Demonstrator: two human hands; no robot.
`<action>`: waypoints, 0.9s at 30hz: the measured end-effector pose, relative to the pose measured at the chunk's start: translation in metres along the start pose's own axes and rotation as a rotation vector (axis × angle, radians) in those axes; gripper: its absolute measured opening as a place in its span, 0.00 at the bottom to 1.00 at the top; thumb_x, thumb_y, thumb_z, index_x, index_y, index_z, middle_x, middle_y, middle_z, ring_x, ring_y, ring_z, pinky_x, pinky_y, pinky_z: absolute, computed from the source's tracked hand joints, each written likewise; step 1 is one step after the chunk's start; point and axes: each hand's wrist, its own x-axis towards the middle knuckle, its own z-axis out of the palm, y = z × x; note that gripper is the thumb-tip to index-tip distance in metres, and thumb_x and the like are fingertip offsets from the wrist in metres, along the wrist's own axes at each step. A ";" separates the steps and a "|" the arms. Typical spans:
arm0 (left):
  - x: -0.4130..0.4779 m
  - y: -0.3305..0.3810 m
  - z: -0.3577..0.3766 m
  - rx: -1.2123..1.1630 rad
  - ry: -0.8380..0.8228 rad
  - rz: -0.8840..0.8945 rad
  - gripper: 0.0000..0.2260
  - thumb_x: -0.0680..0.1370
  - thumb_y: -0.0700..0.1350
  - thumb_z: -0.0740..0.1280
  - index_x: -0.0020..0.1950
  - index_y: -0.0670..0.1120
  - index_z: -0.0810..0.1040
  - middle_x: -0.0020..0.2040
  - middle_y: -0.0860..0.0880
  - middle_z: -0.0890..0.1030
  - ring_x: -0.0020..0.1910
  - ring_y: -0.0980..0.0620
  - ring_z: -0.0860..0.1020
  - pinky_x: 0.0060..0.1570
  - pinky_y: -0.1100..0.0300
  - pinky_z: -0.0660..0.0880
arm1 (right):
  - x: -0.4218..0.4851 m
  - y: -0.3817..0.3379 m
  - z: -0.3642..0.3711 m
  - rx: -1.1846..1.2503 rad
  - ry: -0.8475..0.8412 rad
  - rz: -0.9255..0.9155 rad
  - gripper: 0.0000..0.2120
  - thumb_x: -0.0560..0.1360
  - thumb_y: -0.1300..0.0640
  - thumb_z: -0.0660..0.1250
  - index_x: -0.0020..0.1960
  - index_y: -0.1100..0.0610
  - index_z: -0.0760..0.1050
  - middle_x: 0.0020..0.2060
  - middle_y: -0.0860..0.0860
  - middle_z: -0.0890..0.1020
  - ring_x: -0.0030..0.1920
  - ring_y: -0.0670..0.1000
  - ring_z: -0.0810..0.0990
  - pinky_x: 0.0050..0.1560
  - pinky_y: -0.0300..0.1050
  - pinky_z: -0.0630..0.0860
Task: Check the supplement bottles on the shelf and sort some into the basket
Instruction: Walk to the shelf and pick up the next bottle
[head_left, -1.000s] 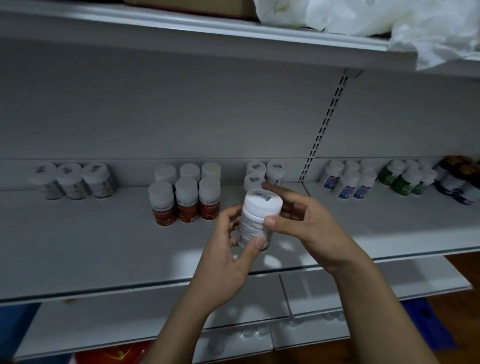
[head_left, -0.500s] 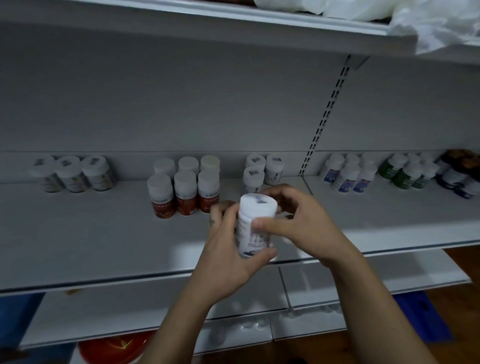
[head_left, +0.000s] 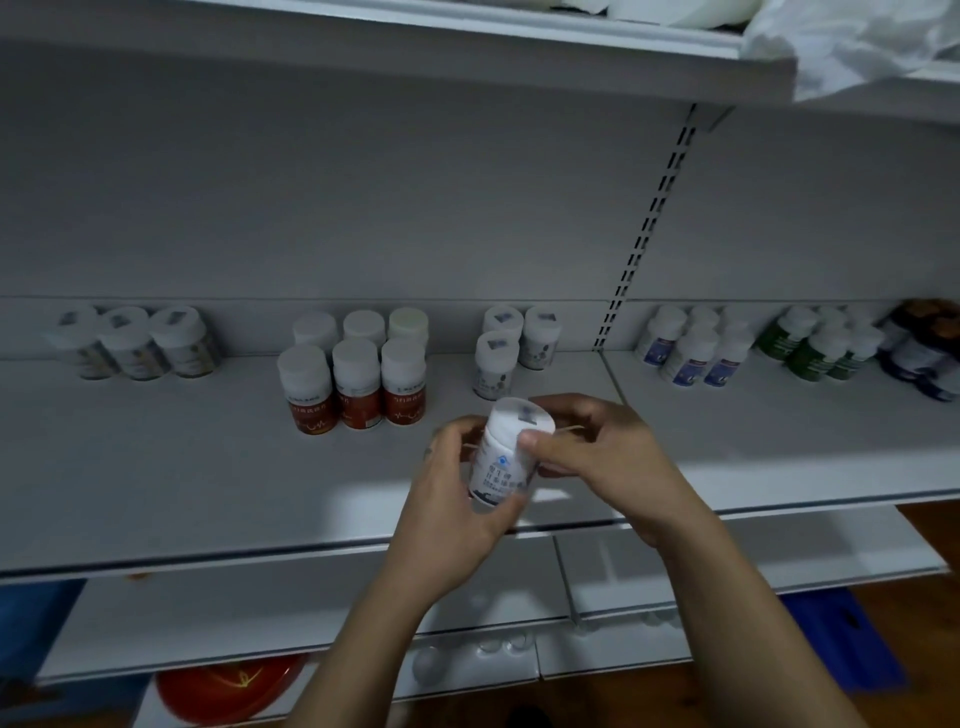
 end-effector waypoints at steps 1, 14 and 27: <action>0.003 0.000 0.004 0.006 0.003 -0.005 0.25 0.70 0.49 0.75 0.63 0.55 0.67 0.60 0.57 0.73 0.56 0.64 0.73 0.50 0.69 0.73 | 0.002 0.002 0.000 -0.074 0.008 -0.016 0.16 0.67 0.53 0.78 0.53 0.50 0.81 0.44 0.47 0.86 0.46 0.46 0.85 0.50 0.46 0.82; 0.063 -0.010 0.021 0.576 -0.065 -0.113 0.28 0.74 0.60 0.67 0.70 0.48 0.69 0.66 0.48 0.72 0.65 0.47 0.70 0.60 0.53 0.70 | 0.116 0.028 -0.044 -0.458 0.103 -0.092 0.20 0.69 0.56 0.76 0.57 0.57 0.73 0.51 0.55 0.79 0.46 0.52 0.77 0.42 0.42 0.71; 0.066 -0.007 0.009 0.732 -0.049 -0.274 0.28 0.74 0.54 0.71 0.71 0.51 0.67 0.69 0.50 0.70 0.67 0.49 0.69 0.64 0.54 0.67 | 0.147 0.061 -0.031 -0.540 0.193 -0.209 0.26 0.67 0.57 0.76 0.62 0.61 0.72 0.58 0.60 0.74 0.56 0.60 0.74 0.49 0.46 0.69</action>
